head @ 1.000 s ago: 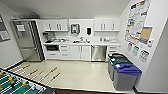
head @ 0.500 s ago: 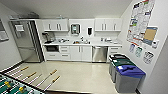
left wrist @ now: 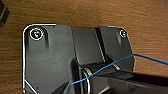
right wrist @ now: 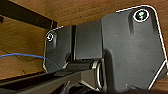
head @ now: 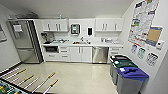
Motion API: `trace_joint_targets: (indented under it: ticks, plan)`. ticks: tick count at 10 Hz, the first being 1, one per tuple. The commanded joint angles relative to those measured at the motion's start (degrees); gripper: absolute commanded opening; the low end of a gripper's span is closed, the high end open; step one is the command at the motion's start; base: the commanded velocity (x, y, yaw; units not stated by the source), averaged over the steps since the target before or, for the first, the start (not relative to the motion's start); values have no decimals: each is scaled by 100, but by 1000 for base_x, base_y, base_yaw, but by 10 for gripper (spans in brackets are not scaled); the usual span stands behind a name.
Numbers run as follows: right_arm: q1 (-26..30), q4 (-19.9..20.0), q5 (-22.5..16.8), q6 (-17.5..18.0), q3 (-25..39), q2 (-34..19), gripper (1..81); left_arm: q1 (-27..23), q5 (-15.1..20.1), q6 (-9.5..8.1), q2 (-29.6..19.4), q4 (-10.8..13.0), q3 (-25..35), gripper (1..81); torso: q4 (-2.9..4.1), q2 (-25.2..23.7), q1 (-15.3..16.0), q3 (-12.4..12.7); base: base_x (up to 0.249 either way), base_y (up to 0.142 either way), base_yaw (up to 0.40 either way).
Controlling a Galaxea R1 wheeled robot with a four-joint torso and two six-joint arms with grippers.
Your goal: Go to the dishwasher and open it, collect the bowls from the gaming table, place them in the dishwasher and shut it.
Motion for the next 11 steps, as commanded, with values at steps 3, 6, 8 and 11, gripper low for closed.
trace_joint_targets:
  ticks: [3,6,8,11]
  plan:
    - [268,-22,-344,-35,59,-38,811,-287,311,-5,-55,-47,66,811,0,0,2,0,147,0,0]
    - [267,-22,-353,-35,59,-38,811,-287,311,-5,-55,-47,66,811,0,0,0,0,147,0,0]
    - [267,-22,-353,-35,59,-38,811,-287,311,-5,-55,-47,66,811,0,0,0,0,147,0,0]
    - [267,-22,-353,-35,59,-38,811,-287,311,-5,-55,-47,66,811,0,0,0,0,147,0,0]
